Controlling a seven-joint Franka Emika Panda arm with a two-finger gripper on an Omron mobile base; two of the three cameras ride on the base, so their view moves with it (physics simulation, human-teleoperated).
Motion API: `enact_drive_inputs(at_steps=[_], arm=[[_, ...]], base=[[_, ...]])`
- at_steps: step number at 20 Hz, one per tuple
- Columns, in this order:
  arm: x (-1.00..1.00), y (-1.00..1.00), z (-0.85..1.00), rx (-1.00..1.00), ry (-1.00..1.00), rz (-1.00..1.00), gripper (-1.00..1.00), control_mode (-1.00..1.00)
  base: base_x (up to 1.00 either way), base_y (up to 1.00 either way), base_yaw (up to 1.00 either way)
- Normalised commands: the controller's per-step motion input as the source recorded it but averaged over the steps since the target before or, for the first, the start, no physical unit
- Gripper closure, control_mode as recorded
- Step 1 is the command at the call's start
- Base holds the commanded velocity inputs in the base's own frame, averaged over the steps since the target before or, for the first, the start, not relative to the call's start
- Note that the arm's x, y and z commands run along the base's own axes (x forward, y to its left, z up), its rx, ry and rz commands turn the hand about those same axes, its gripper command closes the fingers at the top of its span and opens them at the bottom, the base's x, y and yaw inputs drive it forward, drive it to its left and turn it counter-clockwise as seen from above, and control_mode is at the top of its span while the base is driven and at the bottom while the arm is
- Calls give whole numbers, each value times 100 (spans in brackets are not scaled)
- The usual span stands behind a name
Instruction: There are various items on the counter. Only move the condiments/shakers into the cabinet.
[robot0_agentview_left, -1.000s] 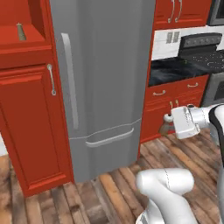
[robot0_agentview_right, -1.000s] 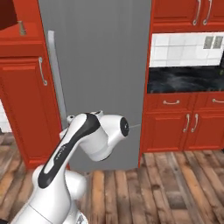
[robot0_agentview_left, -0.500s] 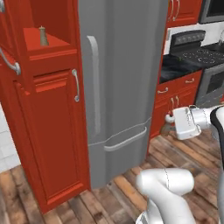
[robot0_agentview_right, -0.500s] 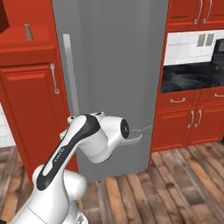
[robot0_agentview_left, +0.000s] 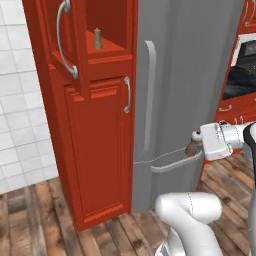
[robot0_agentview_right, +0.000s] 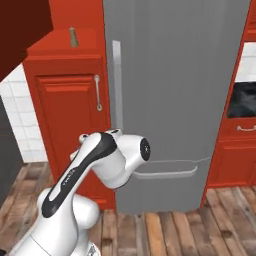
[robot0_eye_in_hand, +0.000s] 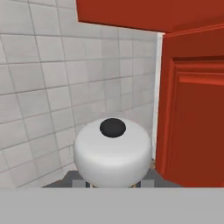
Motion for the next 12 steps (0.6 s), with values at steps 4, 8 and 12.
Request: enact_drive_inputs(at_steps=[4,8,12], arm=[[0,0,0,0,0,0,100,100],[0,0,0,0,0,0,100,100],[0,0,0,0,0,0,100,100]], base=[[13,0,42],[16,0,36],[11,0,31]])
